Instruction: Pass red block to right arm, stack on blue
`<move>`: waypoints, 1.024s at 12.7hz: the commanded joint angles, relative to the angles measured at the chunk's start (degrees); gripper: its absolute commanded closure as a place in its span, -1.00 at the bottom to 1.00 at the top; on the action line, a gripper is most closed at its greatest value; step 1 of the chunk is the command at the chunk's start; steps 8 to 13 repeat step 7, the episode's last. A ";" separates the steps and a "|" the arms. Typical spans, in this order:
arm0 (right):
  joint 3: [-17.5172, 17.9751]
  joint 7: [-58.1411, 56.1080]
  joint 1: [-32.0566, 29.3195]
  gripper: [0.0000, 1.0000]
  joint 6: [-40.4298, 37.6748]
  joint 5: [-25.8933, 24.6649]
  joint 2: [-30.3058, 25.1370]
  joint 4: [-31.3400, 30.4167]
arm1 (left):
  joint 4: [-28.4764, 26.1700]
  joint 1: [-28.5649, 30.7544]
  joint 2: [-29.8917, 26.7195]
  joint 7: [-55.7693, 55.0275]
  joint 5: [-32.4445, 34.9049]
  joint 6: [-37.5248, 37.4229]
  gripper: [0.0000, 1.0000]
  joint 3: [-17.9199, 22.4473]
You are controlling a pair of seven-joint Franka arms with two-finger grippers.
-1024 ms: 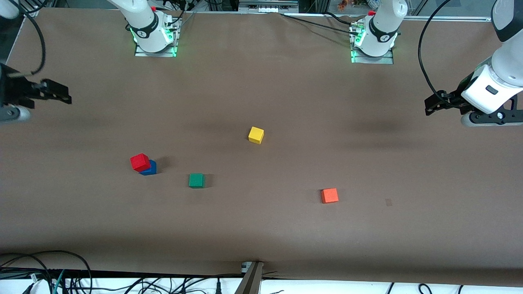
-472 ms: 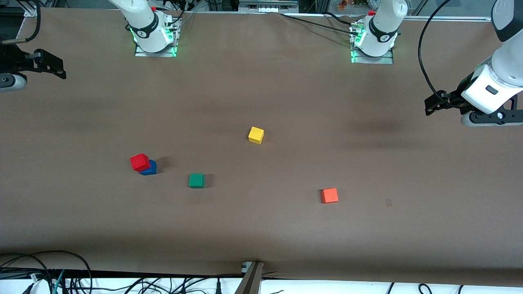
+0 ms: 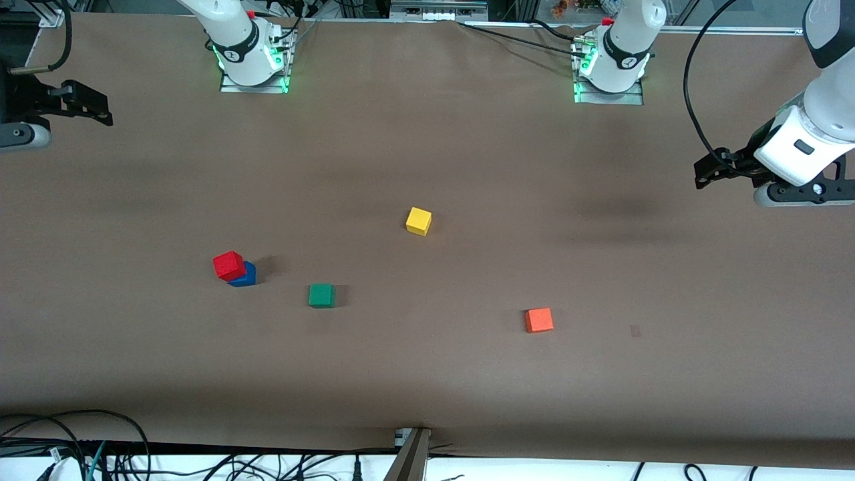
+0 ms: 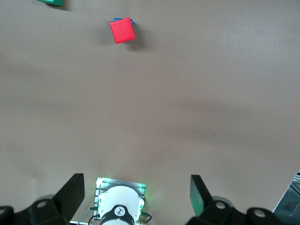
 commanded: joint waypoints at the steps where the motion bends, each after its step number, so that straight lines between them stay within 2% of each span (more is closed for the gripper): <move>1: 0.71 -0.72 -0.95 -1.00 -0.68 -0.90 1.77 3.06 | 0.04 -0.41 -0.49 0.22 1.32 -0.22 -1.00 0.08; 13: 0.01 -0.72 -0.96 -1.00 -0.41 -0.64 1.77 3.06 | 0.74 -0.41 -0.14 0.22 1.32 -0.22 -1.00 0.08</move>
